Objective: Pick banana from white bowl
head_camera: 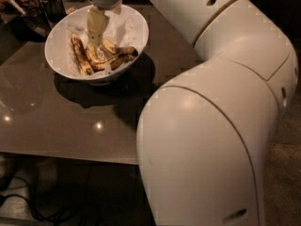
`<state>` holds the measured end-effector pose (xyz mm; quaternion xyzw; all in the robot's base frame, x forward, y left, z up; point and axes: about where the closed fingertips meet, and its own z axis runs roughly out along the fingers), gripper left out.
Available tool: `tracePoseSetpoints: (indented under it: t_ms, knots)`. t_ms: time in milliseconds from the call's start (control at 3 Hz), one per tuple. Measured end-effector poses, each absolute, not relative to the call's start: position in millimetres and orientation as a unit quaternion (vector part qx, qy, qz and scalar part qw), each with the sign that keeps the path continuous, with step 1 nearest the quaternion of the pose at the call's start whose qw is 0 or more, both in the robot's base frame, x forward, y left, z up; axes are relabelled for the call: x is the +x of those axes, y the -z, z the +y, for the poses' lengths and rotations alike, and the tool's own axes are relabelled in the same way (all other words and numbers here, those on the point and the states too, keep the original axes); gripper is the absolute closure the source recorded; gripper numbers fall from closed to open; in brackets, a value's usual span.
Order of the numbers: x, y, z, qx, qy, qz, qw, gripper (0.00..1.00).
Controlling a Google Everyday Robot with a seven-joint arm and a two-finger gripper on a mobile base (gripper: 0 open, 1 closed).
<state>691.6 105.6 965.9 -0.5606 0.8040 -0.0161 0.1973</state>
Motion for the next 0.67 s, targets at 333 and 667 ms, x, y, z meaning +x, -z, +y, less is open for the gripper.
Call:
tracePoseSetpoints:
  t_ms: [333, 667]
  knots:
    - [695.5, -960.5, 104.8, -0.556, 0.015, 0.809, 0.191, 0.29]
    - [703.1, -950.3, 101.3, -0.549, 0.011, 0.817, 0.18, 0.33]
